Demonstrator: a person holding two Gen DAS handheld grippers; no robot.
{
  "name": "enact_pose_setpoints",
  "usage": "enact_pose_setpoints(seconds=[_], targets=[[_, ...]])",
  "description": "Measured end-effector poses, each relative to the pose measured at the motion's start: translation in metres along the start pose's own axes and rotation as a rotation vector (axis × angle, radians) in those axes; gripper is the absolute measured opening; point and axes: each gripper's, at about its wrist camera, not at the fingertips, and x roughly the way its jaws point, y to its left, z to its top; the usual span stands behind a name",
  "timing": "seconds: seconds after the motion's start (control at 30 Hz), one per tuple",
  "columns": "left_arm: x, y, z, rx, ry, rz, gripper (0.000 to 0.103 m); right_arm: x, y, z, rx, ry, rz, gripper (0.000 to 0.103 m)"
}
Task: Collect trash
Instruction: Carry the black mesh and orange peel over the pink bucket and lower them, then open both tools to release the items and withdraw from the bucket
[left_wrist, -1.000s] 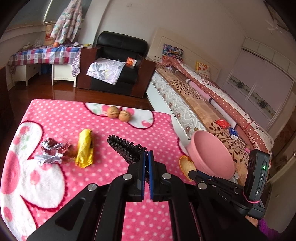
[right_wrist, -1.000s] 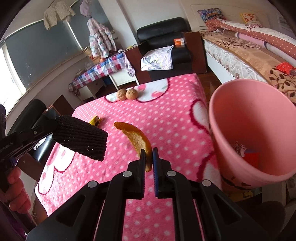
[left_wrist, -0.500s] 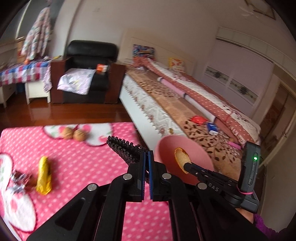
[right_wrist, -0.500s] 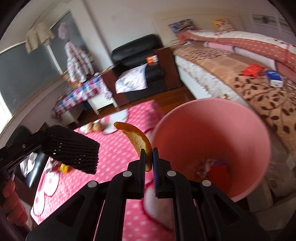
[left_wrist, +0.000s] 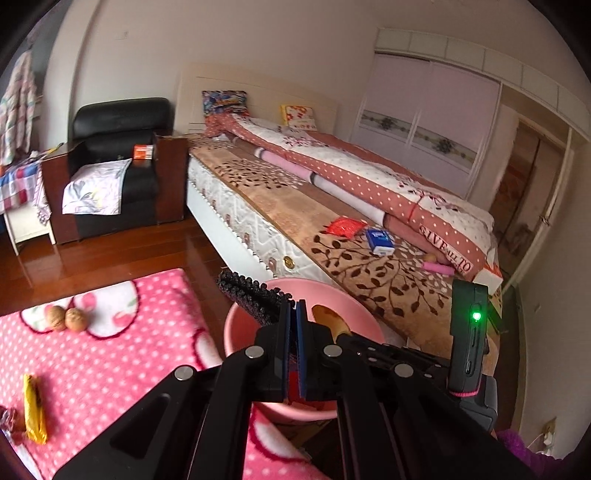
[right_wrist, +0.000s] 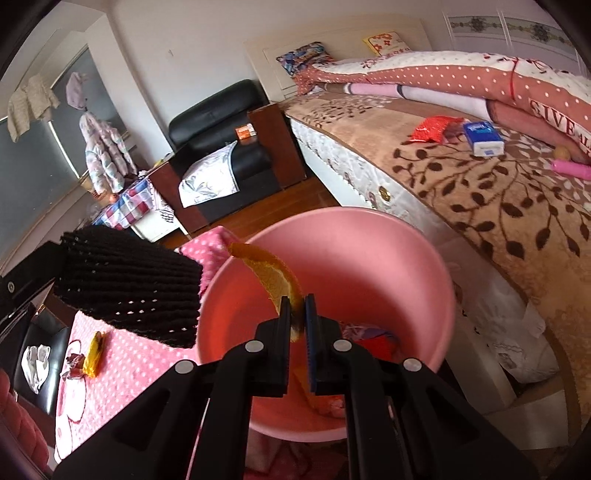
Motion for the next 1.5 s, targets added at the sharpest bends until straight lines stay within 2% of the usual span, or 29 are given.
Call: enact_pose_setpoints(seconds=[0.17, 0.23, 0.27, 0.3, 0.4, 0.47, 0.57, 0.73, 0.97, 1.5], targets=[[0.02, -0.008, -0.002, 0.017, 0.034, 0.0, 0.003, 0.001, -0.008, -0.003, 0.014, 0.0, -0.011, 0.008], [0.023, -0.007, -0.003, 0.008, 0.041, 0.0, 0.016, 0.003, -0.009, -0.002, 0.017, 0.006, -0.019, 0.008], [0.024, -0.006, -0.004, 0.002, 0.045, 0.002, 0.031, 0.004, -0.008, -0.003, 0.017, 0.009, -0.024, 0.008], [0.023, -0.005, -0.005, -0.001, 0.041, 0.007, 0.041, 0.005, -0.009, -0.003, 0.019, 0.013, -0.024, 0.008], [0.02, -0.004, -0.006, 0.007, 0.035, 0.006, 0.043, 0.007, -0.009, -0.002, 0.024, 0.022, -0.036, 0.009], [0.017, -0.002, -0.007, 0.01, 0.031, 0.016, 0.046, 0.008, -0.009, -0.002, 0.031, 0.022, -0.033, 0.018], [0.013, 0.003, -0.008, -0.006, 0.027, 0.022, 0.048, 0.005, -0.007, -0.002, 0.031, 0.012, -0.03, 0.026], [0.001, 0.014, -0.011, -0.039, 0.019, 0.027, 0.056, -0.001, 0.001, -0.002, 0.025, -0.001, -0.023, 0.031], [-0.022, 0.026, -0.018, -0.061, -0.001, 0.042, 0.059, -0.01, 0.018, -0.004, -0.008, -0.01, -0.01, 0.033], [-0.071, 0.074, -0.043, -0.174, -0.023, 0.112, 0.06, -0.02, 0.063, -0.016, -0.095, -0.001, 0.039, 0.034]])
